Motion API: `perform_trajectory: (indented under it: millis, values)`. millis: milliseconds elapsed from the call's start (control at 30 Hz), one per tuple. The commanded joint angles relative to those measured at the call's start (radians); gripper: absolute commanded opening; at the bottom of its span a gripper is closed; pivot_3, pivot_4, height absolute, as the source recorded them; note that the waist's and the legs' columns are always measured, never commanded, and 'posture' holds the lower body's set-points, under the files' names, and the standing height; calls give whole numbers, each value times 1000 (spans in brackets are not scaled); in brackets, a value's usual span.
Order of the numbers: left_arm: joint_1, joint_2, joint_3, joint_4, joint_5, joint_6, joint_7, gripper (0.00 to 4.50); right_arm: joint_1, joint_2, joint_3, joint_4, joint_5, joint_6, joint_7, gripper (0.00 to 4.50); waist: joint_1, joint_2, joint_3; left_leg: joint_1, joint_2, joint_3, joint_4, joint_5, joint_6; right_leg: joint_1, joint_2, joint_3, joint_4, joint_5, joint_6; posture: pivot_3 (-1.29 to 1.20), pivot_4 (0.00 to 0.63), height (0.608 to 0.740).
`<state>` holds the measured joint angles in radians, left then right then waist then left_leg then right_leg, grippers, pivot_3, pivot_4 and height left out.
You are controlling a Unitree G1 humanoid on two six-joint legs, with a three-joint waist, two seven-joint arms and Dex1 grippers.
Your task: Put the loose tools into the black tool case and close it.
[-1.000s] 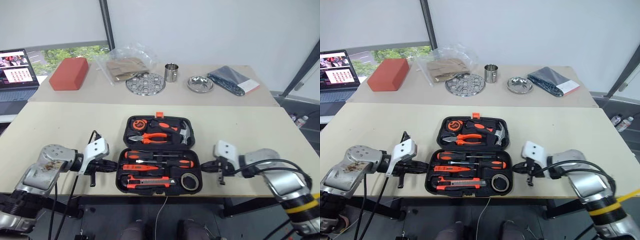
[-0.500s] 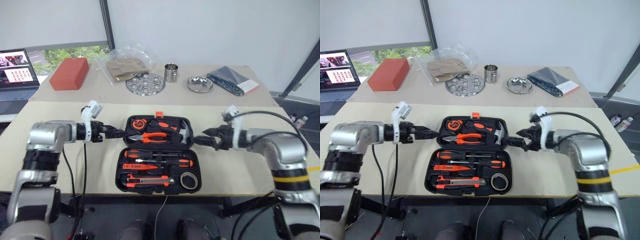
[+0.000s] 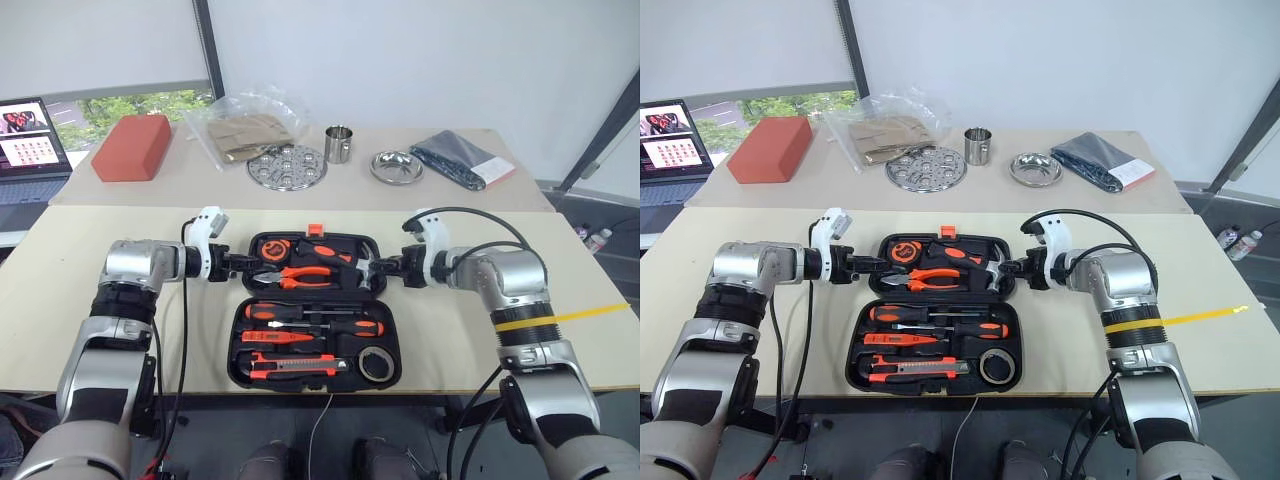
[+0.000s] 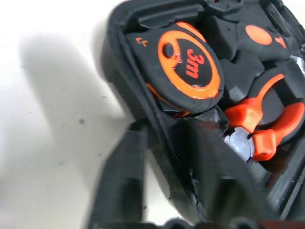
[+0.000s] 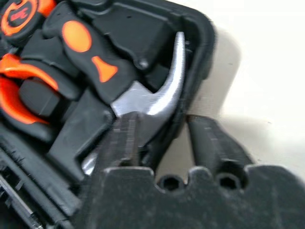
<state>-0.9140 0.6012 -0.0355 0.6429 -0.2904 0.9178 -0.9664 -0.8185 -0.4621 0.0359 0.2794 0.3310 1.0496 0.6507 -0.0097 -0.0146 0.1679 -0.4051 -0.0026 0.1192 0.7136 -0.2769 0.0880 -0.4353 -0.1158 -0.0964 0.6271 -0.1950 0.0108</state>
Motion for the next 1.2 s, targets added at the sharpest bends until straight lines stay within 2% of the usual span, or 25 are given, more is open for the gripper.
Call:
perform_trajectory:
  millis: [33,167,400,600,800,900,1033,1133,1167,1200]
  values:
    - [25,-7,-13,-39,-8,10,-30,183,4,11,3,-17,-12,-34,-15,29,-2,0,0,1,0,0,0,0,-1,0,-1,1,0,0,0,0,150,734]
    - [39,-17,12,-94,-34,-20,-49,12,-25,25,-32,-16,-19,-129,-29,0,-4,0,0,2,0,0,0,-1,-7,-1,-1,2,3,1,-1,0,150,734]
    - [-28,-97,132,-93,-23,-314,73,12,-89,38,-90,-1,-64,-350,-105,0,8,0,0,-5,-1,0,0,0,-8,-6,-4,0,2,2,-2,0,150,734]
    - [-30,-114,104,-131,26,-562,51,12,-73,18,-70,9,-164,-609,-143,0,-2,0,0,-19,-1,2,0,6,-2,-21,1,0,5,5,-2,0,150,734]
    - [61,-110,61,-147,105,-790,64,12,49,9,-26,-51,-238,-782,-132,0,-8,0,0,-19,-1,3,-10,6,-2,-23,3,-4,-1,4,-2,0,150,734]
    - [155,-114,63,-216,138,-891,121,12,189,2,-15,-118,-287,-925,-149,0,-6,0,0,-18,-1,3,-11,6,-2,-22,3,-4,-3,4,-2,0,150,734]
    - [255,-124,85,-300,152,-932,203,12,324,-12,-16,-182,-342,-1078,-176,0,-5,0,0,-15,-1,4,-11,6,-2,-19,3,-3,-3,4,-1,0,150,734]
    - [368,-127,125,-452,107,-866,257,12,450,-38,-31,-260,-349,-1140,-161,0,-6,0,0,-9,0,5,-11,7,-2,-12,3,-1,-3,3,-1,0,150,734]
    - [397,-123,134,-499,90,-836,261,369,480,-50,-36,-288,-346,-1145,-151,0,-6,0,0,-2,1,4,-11,7,-2,-5,3,-1,-3,3,-1,0,150,734]
    - [432,-109,146,-555,72,-808,257,713,517,-68,-54,-335,-320,-1134,-130,347,-6,0,0,3,2,4,-12,6,-2,-1,2,-1,-5,2,0,0,150,734]
